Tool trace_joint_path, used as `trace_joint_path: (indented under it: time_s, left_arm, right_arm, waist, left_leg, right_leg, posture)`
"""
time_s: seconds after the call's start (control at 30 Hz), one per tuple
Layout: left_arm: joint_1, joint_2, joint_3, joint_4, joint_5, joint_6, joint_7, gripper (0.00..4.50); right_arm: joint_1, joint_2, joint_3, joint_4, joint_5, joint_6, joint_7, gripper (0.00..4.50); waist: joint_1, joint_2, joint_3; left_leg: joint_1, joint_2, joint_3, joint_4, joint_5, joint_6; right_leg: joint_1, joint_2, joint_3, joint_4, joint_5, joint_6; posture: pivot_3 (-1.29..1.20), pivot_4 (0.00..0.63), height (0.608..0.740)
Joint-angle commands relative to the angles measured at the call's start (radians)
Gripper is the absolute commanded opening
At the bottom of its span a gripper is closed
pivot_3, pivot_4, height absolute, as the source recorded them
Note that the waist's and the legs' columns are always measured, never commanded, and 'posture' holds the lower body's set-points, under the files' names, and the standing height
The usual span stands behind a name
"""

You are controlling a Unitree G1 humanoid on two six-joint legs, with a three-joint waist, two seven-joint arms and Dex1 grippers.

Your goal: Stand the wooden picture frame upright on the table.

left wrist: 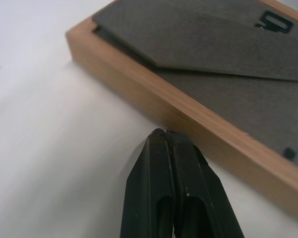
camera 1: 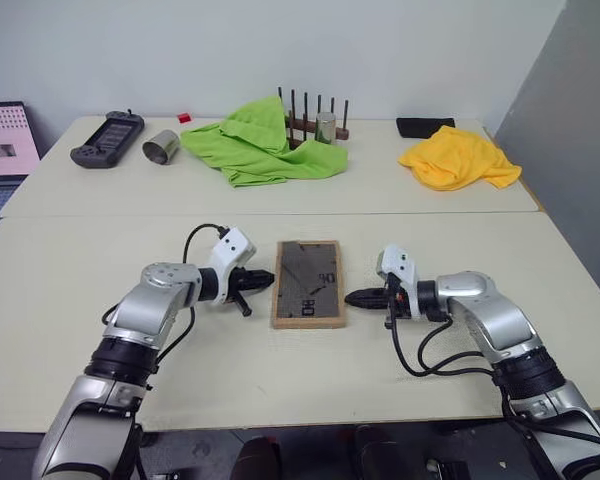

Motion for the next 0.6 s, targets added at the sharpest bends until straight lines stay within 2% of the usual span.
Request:
trace_joint_path:
  time_s: [0.03, 0.17, 0.37, 0.5, 0.6]
  left_arm:
    - [-0.029, -0.020, -0.013, -0.002, 0.010, -0.032, -0.022, 0.00]
    - [-0.035, -0.023, -0.019, 0.002, 0.022, -0.026, -0.033, 0.00]
    - [0.001, 0.064, 0.040, -0.056, -0.012, 0.053, -0.082, 0.00]
    - [0.037, 0.180, 0.087, -0.154, -0.138, 0.206, -0.230, 0.68]
    - [0.021, 0.191, 0.141, -0.157, -0.280, 0.446, -0.262, 1.27]
  right_arm:
    - [0.000, -0.001, -0.012, -0.051, 0.033, 0.020, -0.001, 0.00]
    - [-0.007, -0.018, -0.013, -0.029, 0.009, 0.006, -0.013, 0.00]
    - [-0.043, -0.043, -0.054, 0.089, -0.064, -0.061, -0.116, 0.00]
    - [-0.041, -0.053, -0.064, 0.117, -0.086, -0.105, -0.140, 0.00]
    - [-0.029, -0.050, -0.067, 0.117, -0.082, -0.112, -0.147, 0.00]
  waist:
    - [0.000, 0.000, 0.000]
    - [0.002, 0.000, 0.000]
    - [0.001, 0.000, 0.000]
    - [-0.007, 0.000, 0.000]
    - [-0.010, 0.000, 0.000]
  left_leg:
    - [0.000, 0.000, 0.000, 0.000, 0.000, 0.000]
    - [0.000, 0.000, 0.000, 0.000, 0.000, 0.000]
    - [0.000, 0.000, 0.000, 0.000, 0.000, 0.000]
    - [0.000, 0.001, -0.001, -0.001, 0.000, 0.000]
    - [-0.001, 0.001, -0.002, -0.001, 0.000, 0.000]
  right_leg:
    - [0.000, 0.000, 0.000, 0.000, 0.000, 0.000]
    - [0.000, 0.000, 0.000, 0.000, 0.000, 0.000]
    - [0.000, 0.000, 0.000, 0.000, 0.000, 0.000]
    - [-0.001, 0.001, 0.000, 0.000, -0.001, -0.001]
    - [-0.001, 0.001, -0.003, 0.001, -0.002, -0.003]
  posture:
    - [0.00, 0.150, 0.740]
    - [0.00, 0.150, 0.740]
    - [0.00, 0.150, 0.740]
    - [0.00, 0.150, 0.740]
    - [0.00, 0.150, 0.740]
